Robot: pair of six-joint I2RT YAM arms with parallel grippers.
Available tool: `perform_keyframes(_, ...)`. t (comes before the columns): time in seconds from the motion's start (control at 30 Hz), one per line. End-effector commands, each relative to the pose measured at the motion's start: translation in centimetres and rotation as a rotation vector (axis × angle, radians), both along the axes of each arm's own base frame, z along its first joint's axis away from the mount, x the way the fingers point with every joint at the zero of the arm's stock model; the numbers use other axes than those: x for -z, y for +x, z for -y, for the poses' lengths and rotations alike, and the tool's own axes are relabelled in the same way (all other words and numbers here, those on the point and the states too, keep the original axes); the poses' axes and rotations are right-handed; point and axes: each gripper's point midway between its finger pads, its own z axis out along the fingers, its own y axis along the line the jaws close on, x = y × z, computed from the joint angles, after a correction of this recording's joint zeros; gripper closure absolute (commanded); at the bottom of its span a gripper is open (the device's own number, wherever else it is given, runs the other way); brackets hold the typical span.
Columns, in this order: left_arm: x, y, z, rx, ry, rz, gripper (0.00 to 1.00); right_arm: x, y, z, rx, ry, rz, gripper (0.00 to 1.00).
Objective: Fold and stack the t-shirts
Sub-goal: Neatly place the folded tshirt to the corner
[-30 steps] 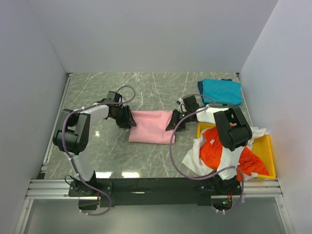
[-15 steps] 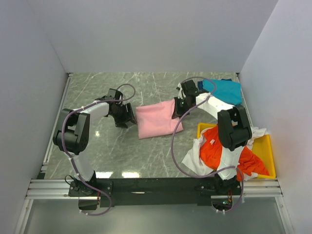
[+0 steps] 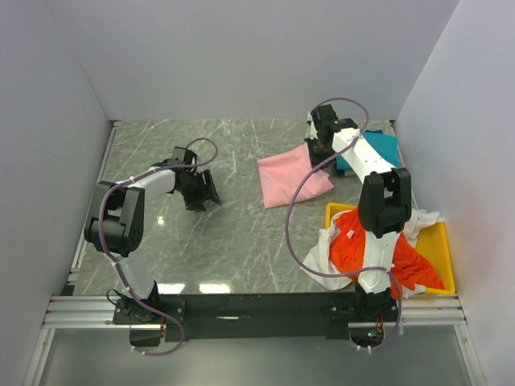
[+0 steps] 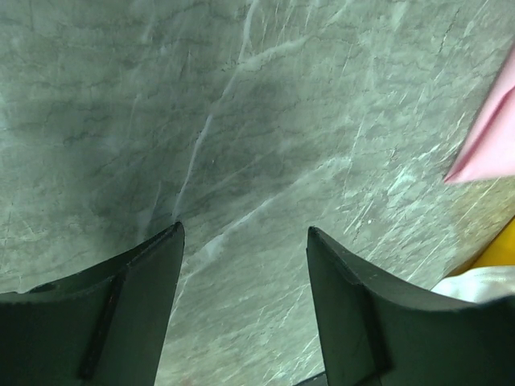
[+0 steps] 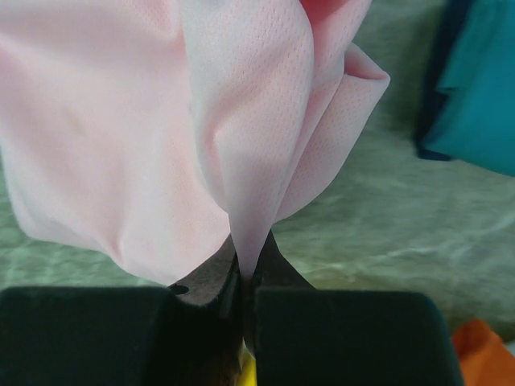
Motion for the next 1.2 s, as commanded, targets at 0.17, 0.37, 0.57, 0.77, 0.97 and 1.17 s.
perform_keyframes(0.17, -0.1, -0.8, -0.7, 0.013, 0.017, 0.016, 0.31, -2.9, 2.5, 7.0, 0.073, -0.248, 0.065, 1.0)
perform_keyframes(0.37, 0.3, -1.4, -0.7, 0.007, 0.013, 0.004, 0.32, -4.8, 4.6, 10.2, 0.123, -0.387, 0.14, 1.0)
perform_keyframes(0.57, 0.4, -1.8, -0.6, 0.001, 0.006, -0.001, 0.32, -5.6, 6.4, 10.6, 0.113, -0.417, 0.158, 1.0)
perform_keyframes(0.77, 0.6, -2.4, -0.7, -0.005, 0.003, -0.006, 0.32, -8.4, 7.8, 11.5, 0.145, -0.442, 0.22, 1.0)
perform_keyframes(0.97, 1.0, -3.1, -0.8, -0.009, -0.002, -0.011, 0.32, -10.9, 7.2, 11.1, 0.144, -0.408, 0.259, 1.0)
perform_keyframes(1.17, 1.1, -3.4, -0.6, -0.012, -0.015, -0.02, 0.33, -13.4, 6.3, 10.9, 0.134, -0.362, 0.3, 1.0)
